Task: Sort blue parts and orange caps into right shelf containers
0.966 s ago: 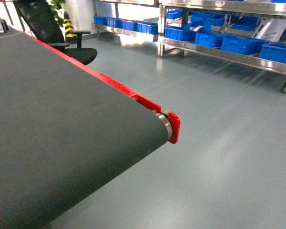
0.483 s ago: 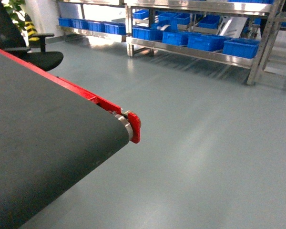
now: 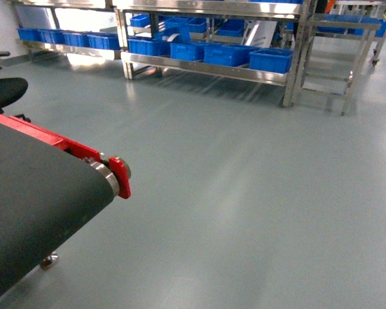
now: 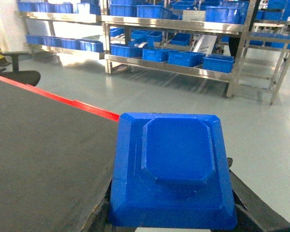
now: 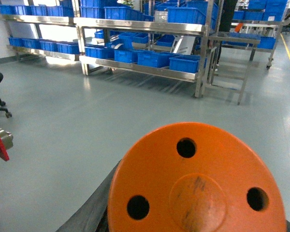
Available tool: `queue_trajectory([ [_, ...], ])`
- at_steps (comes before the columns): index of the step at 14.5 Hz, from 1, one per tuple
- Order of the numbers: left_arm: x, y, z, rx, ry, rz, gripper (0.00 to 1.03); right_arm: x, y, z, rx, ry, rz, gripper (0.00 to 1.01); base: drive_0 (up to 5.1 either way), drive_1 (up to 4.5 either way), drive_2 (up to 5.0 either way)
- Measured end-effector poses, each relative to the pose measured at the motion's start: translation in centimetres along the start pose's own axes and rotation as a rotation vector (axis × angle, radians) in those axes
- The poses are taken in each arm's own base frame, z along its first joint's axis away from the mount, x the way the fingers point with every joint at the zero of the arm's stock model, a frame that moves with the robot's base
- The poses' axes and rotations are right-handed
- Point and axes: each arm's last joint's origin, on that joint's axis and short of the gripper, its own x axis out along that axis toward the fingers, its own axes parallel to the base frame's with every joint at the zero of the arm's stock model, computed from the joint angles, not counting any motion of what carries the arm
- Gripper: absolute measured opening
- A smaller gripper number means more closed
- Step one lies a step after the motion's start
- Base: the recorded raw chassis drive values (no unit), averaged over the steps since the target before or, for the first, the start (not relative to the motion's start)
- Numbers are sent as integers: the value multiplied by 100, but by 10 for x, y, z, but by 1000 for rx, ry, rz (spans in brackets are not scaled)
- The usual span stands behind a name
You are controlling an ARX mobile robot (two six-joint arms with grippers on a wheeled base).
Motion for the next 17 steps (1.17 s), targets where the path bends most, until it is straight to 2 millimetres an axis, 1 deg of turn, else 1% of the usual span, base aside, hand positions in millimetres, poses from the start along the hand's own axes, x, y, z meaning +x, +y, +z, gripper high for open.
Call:
queue_trajectory([
  [17,0,0,0,0,0,0,43,0,0,0,0,0,0,45,-145,-145,-145],
])
